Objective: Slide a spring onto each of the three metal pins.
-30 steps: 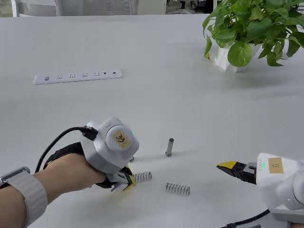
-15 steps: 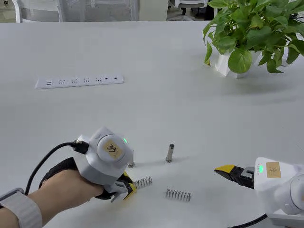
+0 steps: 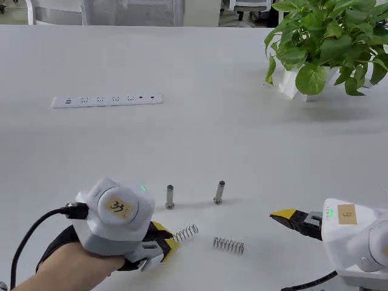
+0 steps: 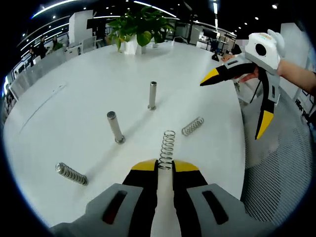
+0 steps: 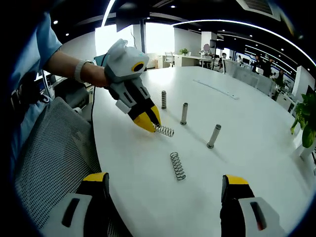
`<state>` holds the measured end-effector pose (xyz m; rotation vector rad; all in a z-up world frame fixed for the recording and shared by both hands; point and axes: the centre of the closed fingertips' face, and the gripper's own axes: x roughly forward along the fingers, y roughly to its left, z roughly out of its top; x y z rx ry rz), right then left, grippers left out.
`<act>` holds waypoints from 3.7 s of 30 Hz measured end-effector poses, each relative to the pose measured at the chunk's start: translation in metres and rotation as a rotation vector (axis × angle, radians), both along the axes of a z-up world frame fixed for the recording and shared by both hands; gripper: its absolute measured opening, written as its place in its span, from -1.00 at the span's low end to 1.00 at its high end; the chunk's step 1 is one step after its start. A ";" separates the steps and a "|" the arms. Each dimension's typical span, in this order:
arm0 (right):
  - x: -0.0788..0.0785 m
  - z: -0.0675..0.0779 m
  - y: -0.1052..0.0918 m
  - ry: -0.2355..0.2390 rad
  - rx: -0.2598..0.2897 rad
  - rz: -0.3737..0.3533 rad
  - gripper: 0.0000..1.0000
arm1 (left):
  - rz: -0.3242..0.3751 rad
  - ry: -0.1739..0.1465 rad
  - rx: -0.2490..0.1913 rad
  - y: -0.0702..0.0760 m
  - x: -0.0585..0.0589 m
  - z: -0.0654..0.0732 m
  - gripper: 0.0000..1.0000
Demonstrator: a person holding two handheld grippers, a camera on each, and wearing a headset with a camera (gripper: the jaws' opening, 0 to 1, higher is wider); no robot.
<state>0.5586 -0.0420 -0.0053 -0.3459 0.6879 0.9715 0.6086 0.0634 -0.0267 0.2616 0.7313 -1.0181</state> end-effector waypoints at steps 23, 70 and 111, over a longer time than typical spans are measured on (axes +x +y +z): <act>0.009 0.042 0.038 0.005 0.053 0.185 0.41 | -0.104 -0.155 -0.185 -0.013 -0.038 0.044 -0.86; -0.017 0.045 0.065 0.064 0.023 0.489 -0.86 | -0.201 -0.153 -0.270 -0.025 -0.063 0.053 -0.86; -0.012 0.067 0.092 -0.036 -0.028 0.577 -0.86 | -0.184 -0.153 -0.261 -0.025 -0.056 0.055 -0.88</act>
